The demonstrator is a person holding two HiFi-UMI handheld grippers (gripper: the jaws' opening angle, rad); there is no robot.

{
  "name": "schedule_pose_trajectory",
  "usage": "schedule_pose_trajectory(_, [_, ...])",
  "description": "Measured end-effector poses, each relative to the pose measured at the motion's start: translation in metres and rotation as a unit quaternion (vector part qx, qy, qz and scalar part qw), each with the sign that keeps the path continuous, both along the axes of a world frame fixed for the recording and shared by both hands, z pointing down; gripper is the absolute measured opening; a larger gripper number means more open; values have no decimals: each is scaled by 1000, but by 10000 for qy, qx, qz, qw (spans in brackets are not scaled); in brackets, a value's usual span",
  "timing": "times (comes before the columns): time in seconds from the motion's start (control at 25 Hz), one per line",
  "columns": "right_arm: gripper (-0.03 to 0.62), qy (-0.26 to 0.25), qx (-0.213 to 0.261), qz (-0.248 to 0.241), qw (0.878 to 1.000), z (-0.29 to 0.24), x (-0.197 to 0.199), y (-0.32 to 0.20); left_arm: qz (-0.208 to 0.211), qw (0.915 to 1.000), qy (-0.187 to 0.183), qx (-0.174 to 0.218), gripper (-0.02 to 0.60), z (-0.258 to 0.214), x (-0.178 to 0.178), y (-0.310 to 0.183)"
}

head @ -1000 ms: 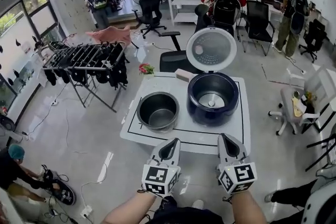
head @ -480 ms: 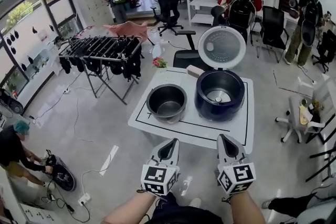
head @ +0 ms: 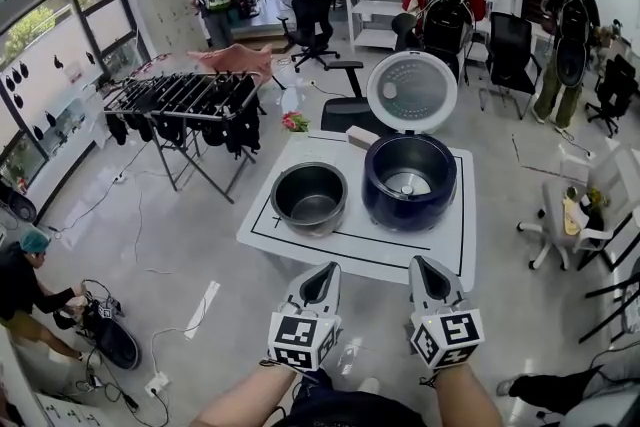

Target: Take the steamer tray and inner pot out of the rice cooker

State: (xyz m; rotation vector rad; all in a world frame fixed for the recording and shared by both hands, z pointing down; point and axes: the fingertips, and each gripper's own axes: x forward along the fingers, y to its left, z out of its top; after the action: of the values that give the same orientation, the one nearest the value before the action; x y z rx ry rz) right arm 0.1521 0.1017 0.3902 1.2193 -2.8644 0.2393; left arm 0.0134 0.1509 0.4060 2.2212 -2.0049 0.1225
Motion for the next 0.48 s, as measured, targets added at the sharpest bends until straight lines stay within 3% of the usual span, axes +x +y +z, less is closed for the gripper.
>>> schedule_pose_trajectory(0.48, [0, -8, 35, -51, 10000, -3, -4, 0, 24, 10000, -8, -26, 3, 0, 4, 1])
